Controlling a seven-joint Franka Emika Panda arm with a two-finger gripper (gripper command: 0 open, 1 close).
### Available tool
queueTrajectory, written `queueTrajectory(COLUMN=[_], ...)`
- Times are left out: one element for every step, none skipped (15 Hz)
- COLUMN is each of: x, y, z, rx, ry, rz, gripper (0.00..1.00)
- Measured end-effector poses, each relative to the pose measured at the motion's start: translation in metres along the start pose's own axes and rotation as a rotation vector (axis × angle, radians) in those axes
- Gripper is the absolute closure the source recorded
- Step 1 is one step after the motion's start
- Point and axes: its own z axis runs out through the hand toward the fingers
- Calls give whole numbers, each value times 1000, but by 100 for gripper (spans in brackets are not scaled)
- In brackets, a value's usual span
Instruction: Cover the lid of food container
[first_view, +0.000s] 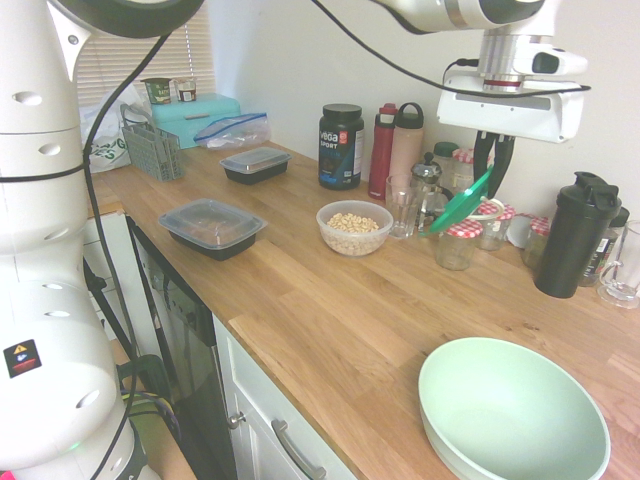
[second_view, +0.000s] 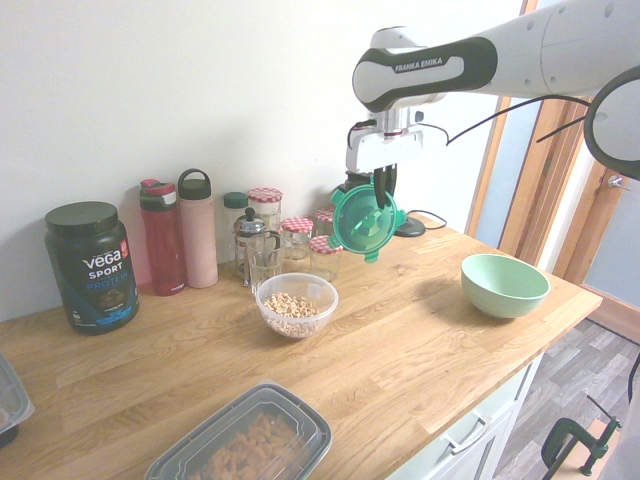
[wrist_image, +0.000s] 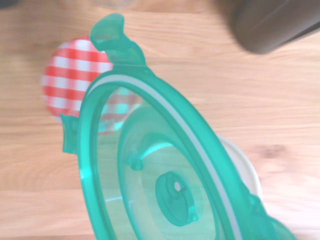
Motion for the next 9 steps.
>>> queueTrajectory(x=[-12,-27,-48,-69,-92,-112,-129,-142,-154], y=[-8,-19,-36,-54,-71,-87,-99,-110,-119], z=[-7,-13,-16,-16,-12,-5,1,7,13], rx=[-45,-86,-128,-170,-212,-256,-305,-353,-403], ry=[58,115,174,230,285,337,390,437,483], rz=[-5,-10,-14,-19,-25,-30,-32,-31,-29], gripper=[100,100,100,100,100,100,100,100,100])
